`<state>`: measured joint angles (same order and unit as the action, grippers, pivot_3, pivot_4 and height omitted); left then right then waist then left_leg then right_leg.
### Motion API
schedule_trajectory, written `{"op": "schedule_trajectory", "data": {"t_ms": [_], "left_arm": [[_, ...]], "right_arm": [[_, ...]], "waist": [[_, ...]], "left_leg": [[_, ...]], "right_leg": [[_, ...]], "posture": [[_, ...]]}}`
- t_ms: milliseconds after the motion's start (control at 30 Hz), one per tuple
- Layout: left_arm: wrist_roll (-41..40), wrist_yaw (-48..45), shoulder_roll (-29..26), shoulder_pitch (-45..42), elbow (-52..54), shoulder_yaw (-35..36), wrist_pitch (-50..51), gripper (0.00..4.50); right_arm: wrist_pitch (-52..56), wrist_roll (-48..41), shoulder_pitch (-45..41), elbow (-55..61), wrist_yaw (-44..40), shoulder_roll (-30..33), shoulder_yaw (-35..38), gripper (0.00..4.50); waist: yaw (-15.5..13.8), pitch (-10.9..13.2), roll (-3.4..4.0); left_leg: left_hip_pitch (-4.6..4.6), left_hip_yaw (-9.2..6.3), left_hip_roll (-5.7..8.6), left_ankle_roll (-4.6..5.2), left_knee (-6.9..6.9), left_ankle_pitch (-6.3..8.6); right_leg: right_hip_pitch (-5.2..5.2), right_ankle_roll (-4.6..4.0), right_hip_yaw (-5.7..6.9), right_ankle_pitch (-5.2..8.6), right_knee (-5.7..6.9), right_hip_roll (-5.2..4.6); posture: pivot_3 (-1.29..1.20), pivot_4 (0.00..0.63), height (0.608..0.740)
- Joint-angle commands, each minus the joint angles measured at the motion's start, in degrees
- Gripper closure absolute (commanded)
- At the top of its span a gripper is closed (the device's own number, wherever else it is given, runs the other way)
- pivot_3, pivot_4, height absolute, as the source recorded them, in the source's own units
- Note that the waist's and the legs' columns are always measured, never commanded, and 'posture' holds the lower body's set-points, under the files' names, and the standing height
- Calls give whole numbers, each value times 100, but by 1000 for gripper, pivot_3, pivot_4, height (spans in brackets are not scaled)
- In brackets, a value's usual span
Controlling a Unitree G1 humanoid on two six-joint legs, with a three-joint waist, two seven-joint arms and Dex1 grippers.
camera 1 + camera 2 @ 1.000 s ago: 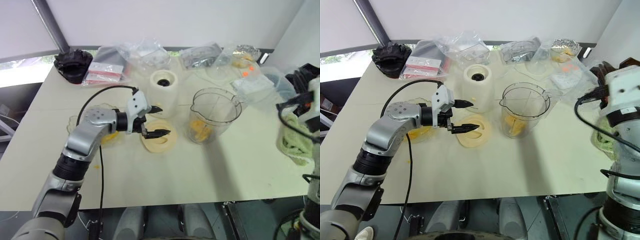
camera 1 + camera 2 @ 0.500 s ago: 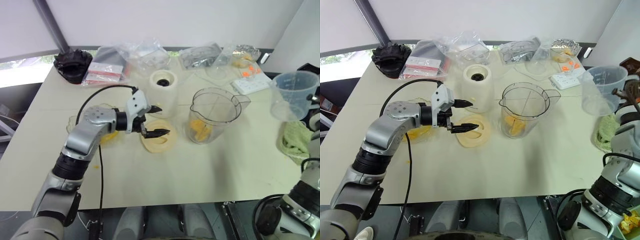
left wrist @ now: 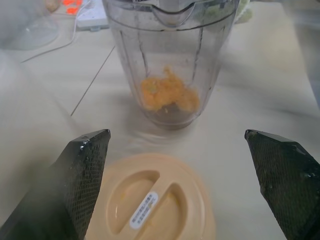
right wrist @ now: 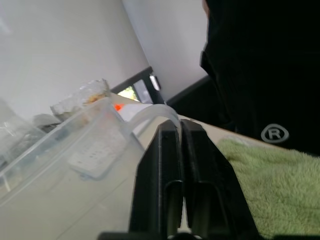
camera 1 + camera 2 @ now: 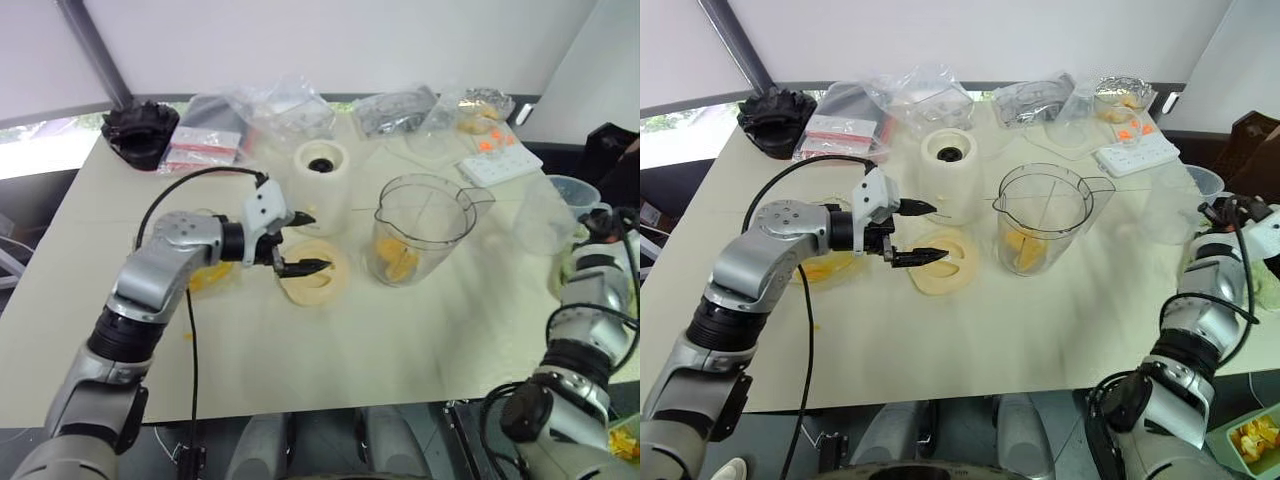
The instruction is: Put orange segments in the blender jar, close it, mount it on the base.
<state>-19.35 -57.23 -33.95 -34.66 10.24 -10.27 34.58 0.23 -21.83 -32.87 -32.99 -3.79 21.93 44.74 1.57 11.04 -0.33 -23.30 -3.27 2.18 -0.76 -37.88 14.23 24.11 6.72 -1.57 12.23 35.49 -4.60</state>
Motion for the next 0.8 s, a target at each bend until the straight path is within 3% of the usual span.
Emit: {"op": "schedule_trajectory", "data": {"t_ms": [33,267,567,667,800], "left_arm": [[-90,60,-63,88,245,175,-5,0],[-44,108,-66,271,203,186,-165,0],[-5,110,66,260,-7,82,-338,0],[35,69,123,198,-156,32,-438,0],[54,14,202,163,-280,-22,-542,0]], "right_arm": [[-711,-2,-238,-717,-122,257,-101,4456],[-1267,-27,-46,-1501,-200,312,-317,4456],[-1059,-195,802,-907,-302,215,-491,4456],[-886,-278,1022,-593,-326,164,-566,3468],[-762,-181,1208,-285,-123,179,-706,1494]], "waist": [[17,0,0],[72,1,0],[87,0,0],[84,0,0],[88,0,0]], "left_leg": [[0,0,-1,0,2,0],[-2,-3,0,0,7,0],[3,-5,0,0,7,0],[6,-6,0,0,7,0],[7,-7,0,0,7,0]], "right_leg": [[0,1,1,0,0,0],[0,3,0,-1,-3,-1],[-6,2,-1,0,-3,0],[-9,0,-1,1,-3,0],[-8,-4,-3,3,-3,-1]], "posture": [[0,150,740],[0,150,740],[0,150,740],[0,150,740],[0,150,740]]}}
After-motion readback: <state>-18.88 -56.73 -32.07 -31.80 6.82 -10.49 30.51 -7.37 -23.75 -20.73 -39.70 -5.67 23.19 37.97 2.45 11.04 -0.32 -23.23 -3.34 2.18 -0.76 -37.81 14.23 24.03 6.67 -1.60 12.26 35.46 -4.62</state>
